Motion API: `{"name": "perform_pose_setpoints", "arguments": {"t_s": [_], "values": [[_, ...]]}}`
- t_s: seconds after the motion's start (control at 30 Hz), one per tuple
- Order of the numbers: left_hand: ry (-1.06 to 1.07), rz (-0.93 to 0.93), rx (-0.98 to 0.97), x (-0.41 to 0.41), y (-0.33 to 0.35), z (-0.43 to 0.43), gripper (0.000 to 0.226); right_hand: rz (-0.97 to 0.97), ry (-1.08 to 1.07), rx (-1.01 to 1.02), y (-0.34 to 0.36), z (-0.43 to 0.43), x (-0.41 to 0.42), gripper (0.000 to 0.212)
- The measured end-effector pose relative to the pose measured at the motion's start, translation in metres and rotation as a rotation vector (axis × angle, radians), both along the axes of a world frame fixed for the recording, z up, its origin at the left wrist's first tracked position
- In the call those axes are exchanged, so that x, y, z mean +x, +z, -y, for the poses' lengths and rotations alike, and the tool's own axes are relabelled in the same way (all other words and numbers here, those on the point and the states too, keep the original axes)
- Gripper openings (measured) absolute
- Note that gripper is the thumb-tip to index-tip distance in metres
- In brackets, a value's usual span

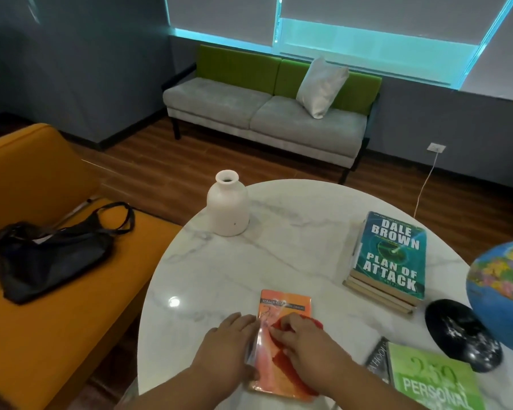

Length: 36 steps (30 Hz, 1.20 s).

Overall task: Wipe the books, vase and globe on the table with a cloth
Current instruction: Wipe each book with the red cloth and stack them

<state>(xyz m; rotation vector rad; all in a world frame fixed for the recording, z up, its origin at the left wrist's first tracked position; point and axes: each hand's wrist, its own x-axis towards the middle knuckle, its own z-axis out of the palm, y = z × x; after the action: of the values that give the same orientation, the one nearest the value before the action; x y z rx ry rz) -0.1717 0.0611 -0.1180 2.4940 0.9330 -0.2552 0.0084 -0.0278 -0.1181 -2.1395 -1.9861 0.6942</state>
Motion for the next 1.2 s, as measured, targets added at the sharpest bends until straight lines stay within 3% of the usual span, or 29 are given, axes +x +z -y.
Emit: {"name": "perform_pose_setpoints", "arguments": {"t_s": [0.07, 0.2, 0.4, 0.53, 0.7, 0.83, 0.97, 1.1, 1.2], "values": [[-0.006, -0.008, -0.008, 0.0, -0.001, 0.0, 0.092, -0.036, -0.046, 0.018, 0.004, -0.003, 0.003, 0.035], [-0.007, -0.014, -0.011, 0.001, 0.0, -0.002, 0.092, 0.081, -0.029, -0.018, 0.007, -0.01, 0.0, 0.046], [-0.012, -0.022, -0.021, 0.0, 0.002, -0.003, 0.093, 0.039, -0.129, -0.012, 0.007, -0.016, 0.005, 0.04], [-0.017, -0.025, -0.024, 0.0, 0.003, -0.001, 0.093, 0.012, -0.059, -0.038, 0.001, -0.012, 0.0, 0.041], [-0.014, -0.02, -0.042, 0.001, 0.007, -0.002, 0.092, 0.025, -0.281, 0.012, 0.001, -0.019, 0.015, 0.04], [-0.008, -0.022, -0.041, 0.0, 0.006, -0.001, 0.091, -0.001, -0.174, -0.042, 0.0, -0.022, 0.01, 0.041], [-0.006, -0.026, -0.046, 0.0, 0.007, -0.002, 0.092, 0.016, -0.296, -0.028, 0.004, -0.028, 0.017, 0.039], [-0.008, -0.025, -0.062, 0.0, 0.008, -0.001, 0.092, 0.03, -0.182, -0.041, 0.002, -0.028, 0.012, 0.041], [-0.004, -0.026, -0.061, -0.001, 0.008, -0.002, 0.092, 0.021, -0.292, -0.038, 0.008, -0.038, 0.017, 0.036]]}}
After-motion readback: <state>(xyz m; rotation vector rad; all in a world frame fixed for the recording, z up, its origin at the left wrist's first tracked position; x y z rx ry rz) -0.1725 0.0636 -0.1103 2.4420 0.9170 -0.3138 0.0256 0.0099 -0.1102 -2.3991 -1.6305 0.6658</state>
